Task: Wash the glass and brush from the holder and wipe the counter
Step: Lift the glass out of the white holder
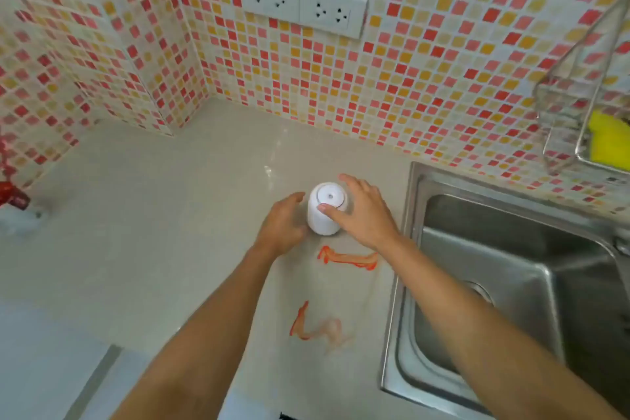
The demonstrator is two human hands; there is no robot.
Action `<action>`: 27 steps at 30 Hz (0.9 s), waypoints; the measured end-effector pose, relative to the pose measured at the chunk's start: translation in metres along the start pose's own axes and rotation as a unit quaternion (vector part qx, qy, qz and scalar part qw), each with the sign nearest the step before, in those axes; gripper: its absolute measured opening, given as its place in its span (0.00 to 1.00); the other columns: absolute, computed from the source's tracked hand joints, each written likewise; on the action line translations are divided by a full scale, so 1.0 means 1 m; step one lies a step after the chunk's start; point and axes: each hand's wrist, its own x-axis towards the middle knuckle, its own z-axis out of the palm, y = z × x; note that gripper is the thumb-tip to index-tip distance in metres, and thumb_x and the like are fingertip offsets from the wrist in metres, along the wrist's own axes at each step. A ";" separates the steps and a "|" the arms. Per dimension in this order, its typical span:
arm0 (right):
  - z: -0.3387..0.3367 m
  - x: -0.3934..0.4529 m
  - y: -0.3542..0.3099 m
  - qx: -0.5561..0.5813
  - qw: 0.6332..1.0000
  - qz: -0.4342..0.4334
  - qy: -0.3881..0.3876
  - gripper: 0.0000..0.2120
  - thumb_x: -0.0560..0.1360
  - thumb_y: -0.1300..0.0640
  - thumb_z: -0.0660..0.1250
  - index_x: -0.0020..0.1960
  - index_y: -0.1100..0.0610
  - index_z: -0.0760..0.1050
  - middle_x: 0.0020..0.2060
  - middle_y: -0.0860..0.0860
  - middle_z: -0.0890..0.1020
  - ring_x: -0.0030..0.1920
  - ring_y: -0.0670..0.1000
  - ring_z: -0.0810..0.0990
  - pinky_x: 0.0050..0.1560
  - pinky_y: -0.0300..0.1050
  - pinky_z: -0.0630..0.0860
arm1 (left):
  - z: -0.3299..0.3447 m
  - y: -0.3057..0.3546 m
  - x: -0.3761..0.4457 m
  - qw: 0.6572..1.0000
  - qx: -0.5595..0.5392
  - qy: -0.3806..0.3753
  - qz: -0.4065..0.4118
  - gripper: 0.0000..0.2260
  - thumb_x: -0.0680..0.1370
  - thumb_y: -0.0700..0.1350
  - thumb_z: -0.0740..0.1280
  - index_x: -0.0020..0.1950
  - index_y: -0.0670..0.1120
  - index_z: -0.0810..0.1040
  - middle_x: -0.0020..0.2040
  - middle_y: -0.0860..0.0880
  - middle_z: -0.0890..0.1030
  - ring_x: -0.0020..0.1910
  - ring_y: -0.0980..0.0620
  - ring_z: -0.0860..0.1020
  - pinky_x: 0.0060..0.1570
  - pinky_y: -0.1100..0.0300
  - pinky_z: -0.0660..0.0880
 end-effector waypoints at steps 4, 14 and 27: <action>0.016 0.009 -0.002 0.020 1.000 0.013 -0.004 0.39 0.68 0.38 0.73 0.74 0.47 0.63 0.68 0.51 0.71 0.67 0.55 0.69 0.66 0.50 0.68 | 0.009 0.000 0.011 0.998 -0.020 -0.058 0.023 0.24 0.66 0.52 0.76 0.61 0.54 0.76 0.54 0.57 0.82 0.51 0.56 0.80 0.46 0.62 0.75; 0.025 0.018 -0.006 -0.045 0.999 0.002 -0.002 0.43 0.65 0.43 0.76 0.75 0.44 0.59 0.65 0.51 0.71 0.63 0.57 0.70 0.59 0.51 0.71 | 0.030 -0.013 0.018 0.997 -0.069 -0.018 0.032 0.27 0.59 0.54 0.79 0.56 0.54 0.76 0.49 0.57 0.82 0.48 0.60 0.80 0.44 0.57 0.79; -0.007 0.015 -0.025 -0.120 0.990 -0.073 0.008 0.37 0.69 0.39 0.70 0.75 0.37 0.58 0.62 0.51 0.70 0.60 0.54 0.70 0.55 0.50 0.75 | 0.030 -0.019 0.020 0.995 -0.080 -0.042 0.040 0.26 0.61 0.55 0.80 0.56 0.54 0.77 0.51 0.57 0.82 0.51 0.59 0.80 0.47 0.54 0.80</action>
